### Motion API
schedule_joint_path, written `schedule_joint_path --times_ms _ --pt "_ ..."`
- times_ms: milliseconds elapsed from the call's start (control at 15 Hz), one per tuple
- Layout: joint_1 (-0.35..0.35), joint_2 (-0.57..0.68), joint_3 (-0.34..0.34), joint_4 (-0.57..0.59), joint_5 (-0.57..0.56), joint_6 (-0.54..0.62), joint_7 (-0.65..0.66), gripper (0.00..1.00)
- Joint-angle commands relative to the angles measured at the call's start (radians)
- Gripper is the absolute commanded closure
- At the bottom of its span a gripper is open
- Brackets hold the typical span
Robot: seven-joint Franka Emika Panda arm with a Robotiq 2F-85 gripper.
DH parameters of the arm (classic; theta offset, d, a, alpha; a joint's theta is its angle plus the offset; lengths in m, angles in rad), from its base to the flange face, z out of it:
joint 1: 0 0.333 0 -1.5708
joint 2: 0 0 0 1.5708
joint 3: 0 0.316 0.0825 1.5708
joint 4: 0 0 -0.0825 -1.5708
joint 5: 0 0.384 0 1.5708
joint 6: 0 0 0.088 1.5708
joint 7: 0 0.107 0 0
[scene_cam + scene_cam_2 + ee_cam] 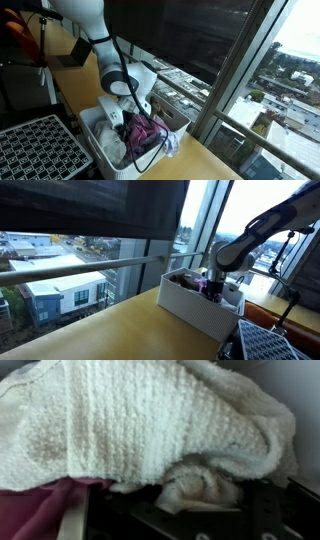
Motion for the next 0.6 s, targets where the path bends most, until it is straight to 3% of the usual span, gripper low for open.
schedule_joint_path --times_ms 0,400,533 --pt "-0.01 -0.08 0.02 -0.12 -0.018 0.052 0.004 0.57" --pt "0.018 -0.286 0.068 -0.238 0.022 0.022 0.026 0.99" --pt "0.039 -0.4 0.084 -0.269 0.031 -0.006 0.05 1.0"
